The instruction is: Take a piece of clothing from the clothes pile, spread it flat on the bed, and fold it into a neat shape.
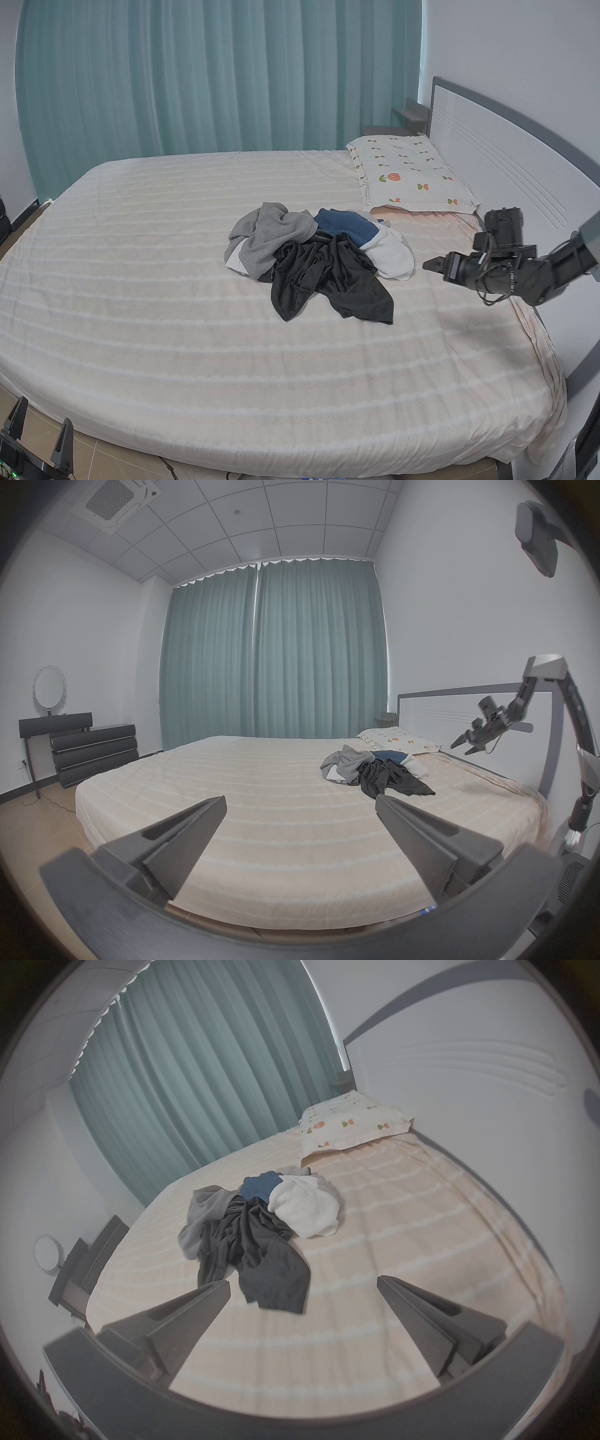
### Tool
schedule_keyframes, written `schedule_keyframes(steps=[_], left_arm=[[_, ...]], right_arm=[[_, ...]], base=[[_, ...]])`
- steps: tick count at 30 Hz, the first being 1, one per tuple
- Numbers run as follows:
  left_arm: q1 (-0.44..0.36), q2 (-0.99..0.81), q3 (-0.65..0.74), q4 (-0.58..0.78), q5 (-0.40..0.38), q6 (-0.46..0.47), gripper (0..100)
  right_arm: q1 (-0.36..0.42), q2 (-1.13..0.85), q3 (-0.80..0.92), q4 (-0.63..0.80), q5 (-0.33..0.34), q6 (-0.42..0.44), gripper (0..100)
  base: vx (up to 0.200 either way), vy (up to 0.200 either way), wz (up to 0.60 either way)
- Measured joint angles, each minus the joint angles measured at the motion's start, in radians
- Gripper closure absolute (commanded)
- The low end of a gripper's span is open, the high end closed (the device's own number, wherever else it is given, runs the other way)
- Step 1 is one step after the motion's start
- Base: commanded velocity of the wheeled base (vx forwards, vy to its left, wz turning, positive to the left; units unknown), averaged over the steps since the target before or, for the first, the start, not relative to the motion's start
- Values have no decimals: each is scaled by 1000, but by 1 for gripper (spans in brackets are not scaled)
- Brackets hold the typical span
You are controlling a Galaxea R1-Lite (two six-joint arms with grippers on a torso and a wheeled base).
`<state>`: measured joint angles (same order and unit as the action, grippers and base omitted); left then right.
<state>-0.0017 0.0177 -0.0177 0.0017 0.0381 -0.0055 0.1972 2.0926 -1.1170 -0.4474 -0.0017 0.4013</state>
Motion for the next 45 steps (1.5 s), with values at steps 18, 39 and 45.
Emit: schedule_keyframes(steps=[18,39,45], left_arm=[[0,0,0,0,0,0,0],[0,0,0,0,0,0,0],[0,0,0,0,0,0,0]], right_arm=[[65,424,-356,25,-39,125,0],[134,633,-666,118,-107,129,0],[139,653,-684,116,-110,129,100]], base=[[0,0,0],[0,0,0],[0,0,0]])
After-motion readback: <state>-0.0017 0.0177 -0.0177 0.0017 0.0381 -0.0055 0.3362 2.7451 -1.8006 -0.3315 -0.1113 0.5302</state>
